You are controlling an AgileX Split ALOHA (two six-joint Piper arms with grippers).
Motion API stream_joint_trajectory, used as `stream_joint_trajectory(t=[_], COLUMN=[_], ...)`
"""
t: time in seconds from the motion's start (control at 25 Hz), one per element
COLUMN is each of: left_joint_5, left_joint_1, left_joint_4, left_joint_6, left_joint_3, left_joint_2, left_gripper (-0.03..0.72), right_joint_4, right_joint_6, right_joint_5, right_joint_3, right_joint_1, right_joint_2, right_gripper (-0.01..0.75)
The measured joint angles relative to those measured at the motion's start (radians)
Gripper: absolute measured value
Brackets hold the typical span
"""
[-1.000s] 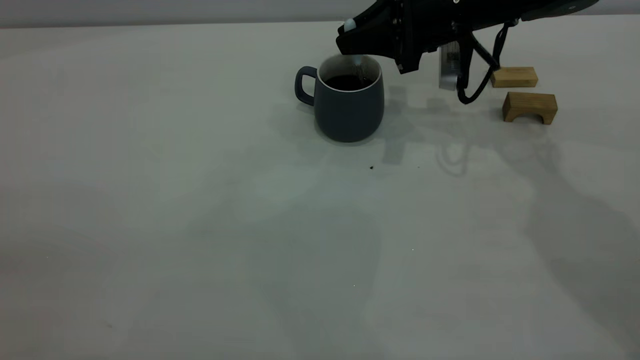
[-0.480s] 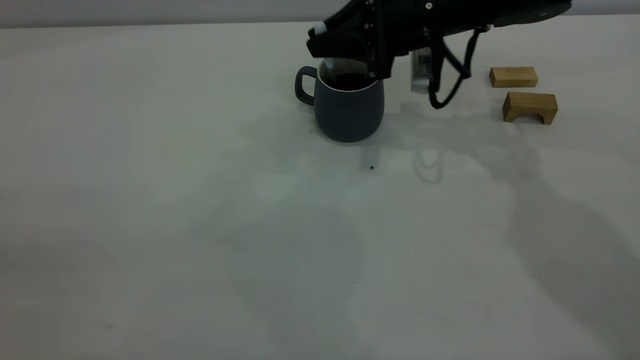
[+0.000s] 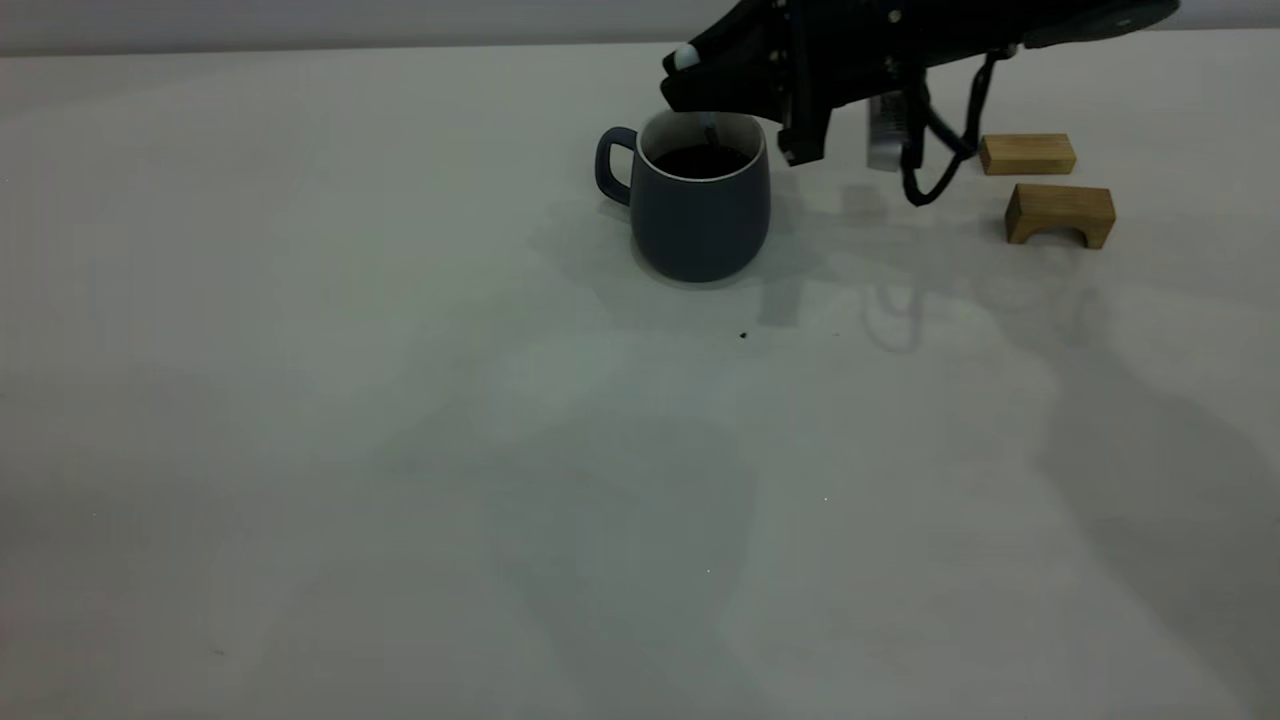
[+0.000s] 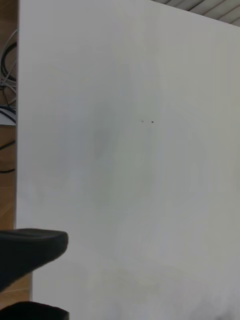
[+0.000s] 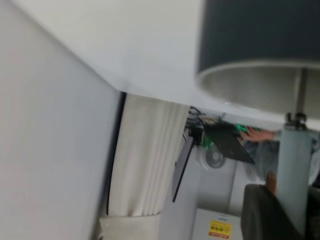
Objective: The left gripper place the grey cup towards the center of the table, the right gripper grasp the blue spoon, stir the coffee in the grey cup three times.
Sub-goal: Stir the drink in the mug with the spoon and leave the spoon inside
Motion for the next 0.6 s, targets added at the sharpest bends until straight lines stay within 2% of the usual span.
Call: stream_joint_trajectory(t=[0.16,0.28,0.44,0.6], left_joint_5=[0.000,0.000,0.000,0.000], left_joint_1=[0.000,0.000,0.000,0.000], left_joint_4=[0.000,0.000,0.000,0.000], left_joint_6=[0.000,0.000,0.000,0.000], left_joint_3=[0.000,0.000,0.000,0.000], left_joint_2=[0.000,0.000,0.000,0.000], left_gripper=[0.333,0.333,0.333,0.333], right_joint_4=[-0.051,-0.054,0.018,0.106], right_joint_6=[0.151,0.192,0.169,0.035], right_joint_5=[0.036,0.061,0.070,0.056], right_joint_3=[-0.004,-0.003,-0.001,-0.001], right_joint_1=[-0.008,0.005,0.031,0.041], right_joint_2=[-0.002,-0.001,0.000,0.000], right_gripper=[0.121,0.118,0.118,0.118])
